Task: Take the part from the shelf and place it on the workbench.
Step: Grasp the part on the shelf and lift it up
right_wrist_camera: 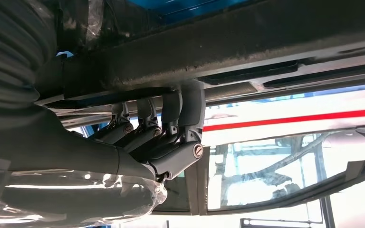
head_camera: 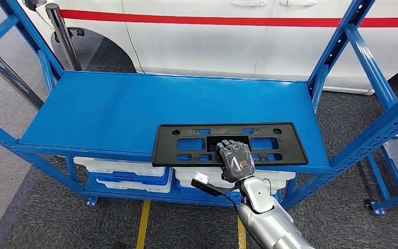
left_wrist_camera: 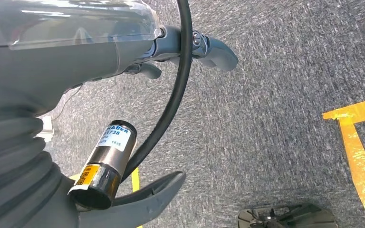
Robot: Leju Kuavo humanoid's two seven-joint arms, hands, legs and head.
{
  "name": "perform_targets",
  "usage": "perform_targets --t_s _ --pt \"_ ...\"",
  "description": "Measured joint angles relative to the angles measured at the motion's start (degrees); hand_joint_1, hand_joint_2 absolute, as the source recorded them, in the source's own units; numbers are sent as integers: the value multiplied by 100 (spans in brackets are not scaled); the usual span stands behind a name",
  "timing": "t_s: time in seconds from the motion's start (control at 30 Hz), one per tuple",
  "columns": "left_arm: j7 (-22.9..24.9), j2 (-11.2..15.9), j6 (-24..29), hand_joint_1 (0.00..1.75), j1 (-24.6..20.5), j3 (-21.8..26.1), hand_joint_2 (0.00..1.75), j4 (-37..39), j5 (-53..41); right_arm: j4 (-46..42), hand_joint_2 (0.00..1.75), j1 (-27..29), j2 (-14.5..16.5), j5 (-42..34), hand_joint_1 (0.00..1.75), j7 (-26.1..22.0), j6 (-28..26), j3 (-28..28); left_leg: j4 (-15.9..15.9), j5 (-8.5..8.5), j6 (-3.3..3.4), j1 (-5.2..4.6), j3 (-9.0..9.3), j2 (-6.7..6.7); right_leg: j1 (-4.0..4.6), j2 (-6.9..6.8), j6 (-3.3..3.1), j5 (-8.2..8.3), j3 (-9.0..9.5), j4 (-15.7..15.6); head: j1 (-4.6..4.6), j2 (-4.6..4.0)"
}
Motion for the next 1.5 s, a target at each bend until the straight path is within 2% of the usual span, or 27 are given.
perform_targets --t_s 0.23,0.4,0.5,1.03,1.17,1.27,1.3,1.33,1.37,1.43,1.47,1.5 --pt "-1 0 -32 0 1 1 175 -1 -3 -177 175 140 -12 292 166 2 -346 7 0 0 0 0 -2 0 0 0 0 0 -1 0 0 0" --pt "-1 0 -35 0 1 2 175 -1 -17 -894 175 495 -12 1010 166 -165 -441 -95 0 -3 -2 0 -4 0 1 -1 0 -1 -4 0 0 0" --pt "3 -2 -35 0 4 3 175 0 -19 -1302 175 672 -11 1193 166 -281 -443 -163 -1 -3 -2 0 -7 -2 1 -3 3 -4 -5 0 0 0" --pt "-18 -2 -111 0 -5 7 175 -1 -122 -2745 175 1058 35 1573 166 -676 -442 -296 0 -4 -3 0 -7 -2 -1 -3 4 -4 -5 0 0 0" --pt "-57 -2 -154 0 -8 6 175 -1 -141 -2879 175 1093 34 1602 166 -674 -442 -296 58 -40 73 -13 -28 -3 -32 -2 34 4 1 -20 0 0" --pt "-60 -5 -174 0 -8 7 175 0 -140 -2939 175 1106 34 1597 166 -670 -442 -296 -4 22 146 -2 0 0 -32 -4 95 27 30 -54 1 0" --pt "-60 -14 -179 0 -10 7 175 0 -140 -2951 175 1107 33 1577 166 -671 -442 -296 -78 73 173 13 34 9 -28 -9 119 -3 37 -42 3 0" --pt "-60 -23 -184 0 -13 7 175 0 -140 -2955 175 1106 31 1542 166 -676 -442 -296 -155 119 197 31 65 22 -22 -13 135 -101 11 47 5 0" --pt "-60 -33 -190 0 -17 7 175 0 -140 -2949 175 1106 29 1488 166 -691 -442 -297 -214 155 211 50 87 36 -21 -19 150 -270 -67 262 8 0" --pt "-59 -41 -205 0 -19 10 175 -1 -140 -2910 175 1111 19 1359 166 -729 -442 -298 -216 170 221 44 62 50 -35 -21 189 -661 -344 938 9 0" --pt "-58 -40 -213 0 -18 11 175 -1 -140 -2882 175 1116 10 1295 166 -748 -442 -298 -198 170 219 47 38 51 -50 -22 215 -770 -459 1230 8 0" --pt "-58 -40 -221 0 -17 13 175 -1 -140 -2851 175 1121 1 1246 166 -761 -442 -298 -173 169 214 53 12 51 -68 -24 241 -765 -489 1344 7 0"
